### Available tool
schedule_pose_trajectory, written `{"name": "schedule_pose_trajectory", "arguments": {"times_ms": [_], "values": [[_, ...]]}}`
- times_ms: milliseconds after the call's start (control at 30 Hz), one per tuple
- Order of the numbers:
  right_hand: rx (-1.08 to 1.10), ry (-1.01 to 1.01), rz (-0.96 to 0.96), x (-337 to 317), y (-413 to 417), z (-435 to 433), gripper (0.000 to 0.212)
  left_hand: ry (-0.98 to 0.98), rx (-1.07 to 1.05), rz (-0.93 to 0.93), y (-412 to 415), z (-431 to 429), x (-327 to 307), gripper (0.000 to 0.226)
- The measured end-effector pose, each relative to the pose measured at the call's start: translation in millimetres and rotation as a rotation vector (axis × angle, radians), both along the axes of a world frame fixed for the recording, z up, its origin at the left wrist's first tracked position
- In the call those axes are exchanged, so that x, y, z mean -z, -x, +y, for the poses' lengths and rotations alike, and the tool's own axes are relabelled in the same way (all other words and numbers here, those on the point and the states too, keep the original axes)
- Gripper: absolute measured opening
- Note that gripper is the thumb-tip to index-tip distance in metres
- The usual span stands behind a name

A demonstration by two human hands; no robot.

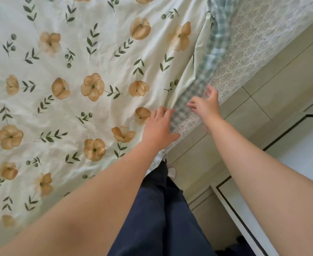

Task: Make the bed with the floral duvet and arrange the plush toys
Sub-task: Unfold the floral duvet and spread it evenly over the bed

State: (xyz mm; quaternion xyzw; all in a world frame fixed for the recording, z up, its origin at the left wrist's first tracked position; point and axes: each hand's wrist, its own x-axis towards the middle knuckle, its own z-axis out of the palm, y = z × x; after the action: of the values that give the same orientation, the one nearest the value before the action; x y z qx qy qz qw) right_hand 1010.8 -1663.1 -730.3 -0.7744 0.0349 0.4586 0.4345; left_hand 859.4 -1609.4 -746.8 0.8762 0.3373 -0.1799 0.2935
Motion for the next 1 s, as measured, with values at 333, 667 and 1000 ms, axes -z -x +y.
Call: {"name": "schedule_pose_trajectory", "arguments": {"times_ms": [333,667,1000], "values": [[0.067,0.051,0.225,16,-57,46,0.046,0.119,0.034,0.166,-19,23,18,0.03],[-0.244,0.087,0.151,12,-89,41,0.021,0.382,0.031,0.125,-43,44,13,0.02],[-0.45,0.214,-0.029,18,-104,-29,0.011,0.525,-0.172,0.123,-51,2,1,0.025]]}}
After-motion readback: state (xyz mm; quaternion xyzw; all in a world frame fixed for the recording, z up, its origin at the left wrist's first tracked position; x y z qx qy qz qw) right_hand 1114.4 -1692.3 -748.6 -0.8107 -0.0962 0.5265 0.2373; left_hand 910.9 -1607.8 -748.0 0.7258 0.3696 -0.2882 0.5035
